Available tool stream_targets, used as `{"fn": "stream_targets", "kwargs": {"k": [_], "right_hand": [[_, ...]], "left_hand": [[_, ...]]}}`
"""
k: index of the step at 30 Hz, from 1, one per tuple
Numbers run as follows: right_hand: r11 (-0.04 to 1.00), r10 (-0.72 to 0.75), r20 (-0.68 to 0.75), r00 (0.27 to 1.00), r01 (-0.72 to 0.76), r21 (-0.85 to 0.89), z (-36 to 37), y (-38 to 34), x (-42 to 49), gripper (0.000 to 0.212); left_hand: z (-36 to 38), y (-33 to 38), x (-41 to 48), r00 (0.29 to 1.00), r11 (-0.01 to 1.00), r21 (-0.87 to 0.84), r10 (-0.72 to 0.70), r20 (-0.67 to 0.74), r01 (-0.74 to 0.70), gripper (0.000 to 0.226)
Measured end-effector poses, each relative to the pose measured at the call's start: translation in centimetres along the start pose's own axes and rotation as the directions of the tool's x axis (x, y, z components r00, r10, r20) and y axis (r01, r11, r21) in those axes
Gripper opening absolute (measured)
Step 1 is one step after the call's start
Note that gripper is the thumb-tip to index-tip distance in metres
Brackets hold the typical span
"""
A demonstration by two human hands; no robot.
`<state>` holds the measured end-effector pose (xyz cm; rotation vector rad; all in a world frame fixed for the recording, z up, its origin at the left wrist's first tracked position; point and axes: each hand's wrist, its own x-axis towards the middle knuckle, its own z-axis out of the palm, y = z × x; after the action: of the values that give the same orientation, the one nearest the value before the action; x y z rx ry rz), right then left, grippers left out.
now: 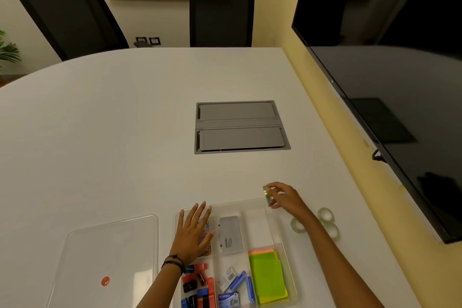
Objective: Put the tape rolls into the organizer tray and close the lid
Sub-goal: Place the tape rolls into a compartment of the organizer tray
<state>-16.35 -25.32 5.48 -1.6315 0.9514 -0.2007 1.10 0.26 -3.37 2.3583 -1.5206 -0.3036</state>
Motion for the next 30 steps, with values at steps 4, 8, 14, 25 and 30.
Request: {"fn": "stream_targets", "kwargs": {"k": [4, 8, 14, 25, 30], "right_hand": [[0.992, 0.036, 0.13, 0.991, -0.02, -0.122, 2.7, 0.7, -0.7, 0.019], [0.876, 0.004, 0.184, 0.983, 0.085, -0.474, 4.9, 2.6, -1.0, 0.032], [0.835, 0.045, 0.109, 0.993, 0.023, -0.55, 6.6, 4.0, -1.1, 0.04], [0.805, 0.024, 0.009, 1.0, -0.014, -0.593, 8.2, 4.2, -0.1, 0.036], [0.744, 0.012, -0.008, 1.0, -0.014, -0.668, 8.9, 4.2, -0.1, 0.038]], "left_hand": [[-0.2, 0.2, 0.1, 1.0, 1.0, -0.006, -0.024, -0.004, 0.024, 0.063], [-0.5, 0.3, 0.0, 0.999, 1.0, 0.004, -0.009, -0.034, 0.009, 0.062], [-0.9, 0.6, 0.1, 0.999, 0.999, 0.046, 0.002, -0.032, -0.001, 0.06], [-0.4, 0.1, 0.8, 0.999, 0.999, 0.041, -0.011, -0.037, 0.013, 0.059], [-0.5, 0.1, 0.9, 1.0, 1.0, 0.02, -0.009, -0.026, 0.009, 0.059]]}}
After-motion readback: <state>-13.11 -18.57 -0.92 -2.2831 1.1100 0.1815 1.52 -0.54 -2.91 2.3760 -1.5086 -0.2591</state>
